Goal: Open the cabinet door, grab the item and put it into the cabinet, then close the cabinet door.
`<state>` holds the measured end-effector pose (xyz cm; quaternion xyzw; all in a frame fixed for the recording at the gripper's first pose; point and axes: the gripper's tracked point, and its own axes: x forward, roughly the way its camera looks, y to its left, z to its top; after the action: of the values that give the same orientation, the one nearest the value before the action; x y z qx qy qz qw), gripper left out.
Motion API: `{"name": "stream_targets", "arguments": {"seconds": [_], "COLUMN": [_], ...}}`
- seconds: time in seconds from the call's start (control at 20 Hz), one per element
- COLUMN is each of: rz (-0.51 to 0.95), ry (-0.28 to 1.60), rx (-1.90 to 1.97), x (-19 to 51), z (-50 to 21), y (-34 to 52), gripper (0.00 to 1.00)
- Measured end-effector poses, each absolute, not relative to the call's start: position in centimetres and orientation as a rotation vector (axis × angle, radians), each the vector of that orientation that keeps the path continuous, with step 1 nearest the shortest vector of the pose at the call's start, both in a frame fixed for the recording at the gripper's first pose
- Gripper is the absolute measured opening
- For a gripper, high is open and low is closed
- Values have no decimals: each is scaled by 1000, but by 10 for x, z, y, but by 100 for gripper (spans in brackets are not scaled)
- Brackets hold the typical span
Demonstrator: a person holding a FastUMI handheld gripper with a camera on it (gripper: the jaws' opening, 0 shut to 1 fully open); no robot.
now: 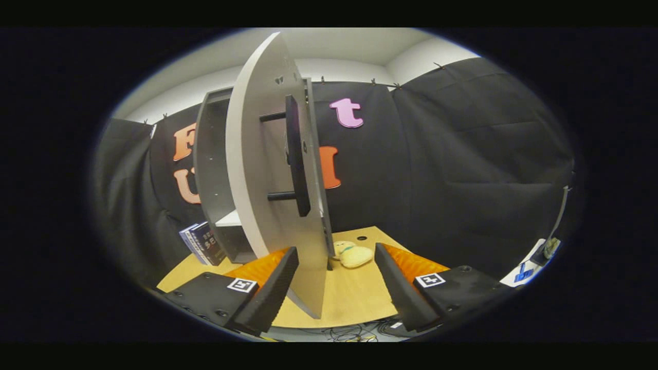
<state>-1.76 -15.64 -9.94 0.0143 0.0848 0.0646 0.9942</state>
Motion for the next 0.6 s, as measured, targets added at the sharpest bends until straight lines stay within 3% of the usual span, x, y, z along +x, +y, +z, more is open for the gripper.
{"name": "stream_targets", "arguments": {"seconds": [0.6], "rz": [301], "ry": [221], "rx": [24], "x": [-3], "z": [-125], "y": [-3], "gripper": [97]}}
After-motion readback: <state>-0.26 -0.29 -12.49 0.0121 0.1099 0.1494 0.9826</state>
